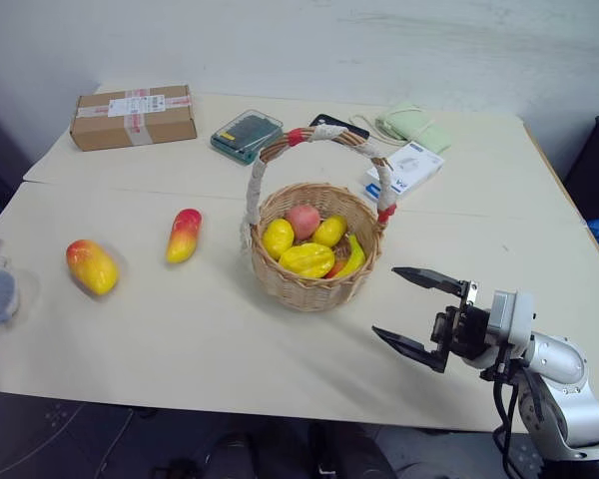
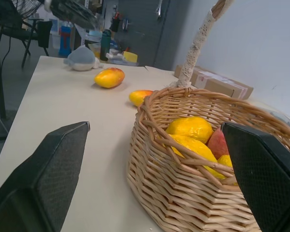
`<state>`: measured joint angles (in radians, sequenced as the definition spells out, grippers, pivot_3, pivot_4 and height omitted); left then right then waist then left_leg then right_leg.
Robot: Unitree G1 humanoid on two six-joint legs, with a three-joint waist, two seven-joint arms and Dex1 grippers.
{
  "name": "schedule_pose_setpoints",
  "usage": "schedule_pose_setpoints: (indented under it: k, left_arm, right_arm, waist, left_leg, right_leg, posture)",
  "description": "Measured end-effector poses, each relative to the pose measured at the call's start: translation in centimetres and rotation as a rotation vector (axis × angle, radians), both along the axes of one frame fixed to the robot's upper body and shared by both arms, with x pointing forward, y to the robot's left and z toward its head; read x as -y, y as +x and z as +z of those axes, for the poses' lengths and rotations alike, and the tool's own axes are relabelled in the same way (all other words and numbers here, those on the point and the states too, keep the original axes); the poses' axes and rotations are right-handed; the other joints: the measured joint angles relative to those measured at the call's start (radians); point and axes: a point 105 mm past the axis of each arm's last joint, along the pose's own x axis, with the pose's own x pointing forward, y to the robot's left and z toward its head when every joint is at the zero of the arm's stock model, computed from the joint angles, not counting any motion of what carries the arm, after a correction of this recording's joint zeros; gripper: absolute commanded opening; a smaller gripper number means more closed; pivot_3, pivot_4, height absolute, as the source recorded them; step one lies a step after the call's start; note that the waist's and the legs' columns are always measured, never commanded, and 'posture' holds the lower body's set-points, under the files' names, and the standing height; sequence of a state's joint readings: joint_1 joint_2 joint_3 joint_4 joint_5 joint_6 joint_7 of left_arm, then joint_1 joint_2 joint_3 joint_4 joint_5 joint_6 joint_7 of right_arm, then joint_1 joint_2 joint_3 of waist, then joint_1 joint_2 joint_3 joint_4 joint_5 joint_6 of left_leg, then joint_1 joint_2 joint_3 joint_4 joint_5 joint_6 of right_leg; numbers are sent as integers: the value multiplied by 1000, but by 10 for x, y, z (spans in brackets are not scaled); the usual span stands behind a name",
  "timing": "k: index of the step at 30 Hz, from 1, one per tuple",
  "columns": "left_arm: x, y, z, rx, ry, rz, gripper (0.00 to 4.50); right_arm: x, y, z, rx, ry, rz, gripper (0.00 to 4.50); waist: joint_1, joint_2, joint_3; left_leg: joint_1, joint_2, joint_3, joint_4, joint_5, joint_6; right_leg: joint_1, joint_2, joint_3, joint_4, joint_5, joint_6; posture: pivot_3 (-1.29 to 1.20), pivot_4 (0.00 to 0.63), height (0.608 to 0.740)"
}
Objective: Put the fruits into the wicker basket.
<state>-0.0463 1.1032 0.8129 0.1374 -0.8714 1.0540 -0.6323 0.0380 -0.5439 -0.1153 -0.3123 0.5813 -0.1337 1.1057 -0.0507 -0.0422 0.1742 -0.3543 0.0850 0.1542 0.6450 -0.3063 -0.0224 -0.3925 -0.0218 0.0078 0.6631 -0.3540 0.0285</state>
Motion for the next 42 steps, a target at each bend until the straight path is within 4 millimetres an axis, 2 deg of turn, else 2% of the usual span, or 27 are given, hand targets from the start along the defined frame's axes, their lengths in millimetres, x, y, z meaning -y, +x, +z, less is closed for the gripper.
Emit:
schedule_pose_setpoints:
  k: [4,7,11,16,21,24,26,27,33,36,39,40,42]
  left_arm:
    - [1,17,-38,-148,1,177,4139]
    - [0,19,-46,-193,-40,251,4139]
    - [-7,19,-49,-202,-82,335,4139]
    - [20,49,-67,-218,-264,250,4139]
    - [32,68,-78,-259,-257,197,4139]
    - [29,76,-81,-245,-232,200,3542]
    - [30,80,-83,-233,-228,184,2961]
    - [31,82,-84,-230,-234,172,2845]
    - [40,83,-82,-201,-279,88,2814]
    - [41,70,-67,-183,-259,-11,2814]
    - [39,42,-14,-24,-92,-202,2814]
    - [48,31,4,59,-44,-314,2814]
    - [82,9,28,165,-5,-597,2814]
  right_arm:
    - [1,-4,-4,-4,-3,8,4500]
    - [3,-7,-7,-2,-9,11,4500]
    - [12,-11,-17,-25,-15,-14,4500]
    - [14,-10,-15,-8,-15,-23,4500]
    - [14,-8,-12,6,-13,-23,4500]
    - [13,-5,-8,10,-8,-27,4500]
    - [12,-3,-5,12,-5,-33,4500]
    - [10,-3,-3,12,-4,-34,4500]
    - [6,-4,5,19,5,-50,4500]
    - [8,-5,4,10,6,-76,4500]
    - [19,-6,2,-4,3,-137,4500]
    - [23,-7,3,-2,-1,-157,4500]
    - [33,-8,3,-7,-4,-211,4500]
  waist:
    - [-11,2,2]
    - [-8,0,1]
    - [-3,1,1]
    - [13,-1,1]
    - [15,-1,0]
    - [19,0,1]
    - [21,0,1]
    - [21,1,1]
    - [24,1,0]
    - [17,-4,1]
    - [1,-6,2]
    - [-1,-3,3]
    - [0,2,4]
  left_leg:
    - [-1,3,0,0,1,-3]
    - [-1,4,-1,1,5,-9]
    - [-1,3,-2,2,5,-10]
    - [0,2,-3,3,7,-11]
    - [-1,2,-3,2,7,-12]
    - [0,3,-3,2,7,-13]
    - [0,2,-3,2,8,-13]
    - [0,2,-3,2,8,-13]
    - [-1,2,-4,2,8,-12]
    - [-3,3,-3,2,8,-13]
    - [-5,6,-3,1,7,-15]
    - [-4,5,-3,1,7,-15]
    - [-4,5,-3,1,7,-15]
  right_leg:
    - [-2,5,1,1,0,1]
    - [-2,7,1,1,0,1]
    - [-1,5,0,1,0,1]
    - [0,5,-1,3,1,2]
    - [-1,6,0,2,0,2]
    - [-1,6,0,3,0,2]
    - [-1,6,-1,5,0,2]
    - [-1,6,0,5,0,2]
    - [-1,5,-1,4,0,2]
    - [-4,6,-1,4,0,2]
    - [-5,8,-1,3,-1,0]
    - [-4,7,-1,2,-1,0]
    - [-3,6,-2,1,-1,-1]
  posture:
    - [0,150,740]
    - [0,150,740]
    - [0,150,740]
    - [0,150,740]
    - [0,150,740]
    - [0,150,740]
    - [0,150,740]
    - [0,150,740]
    - [0,150,740]
    - [0,150,740]
    - [0,150,740]
    - [0,150,740]
    - [0,150,740]
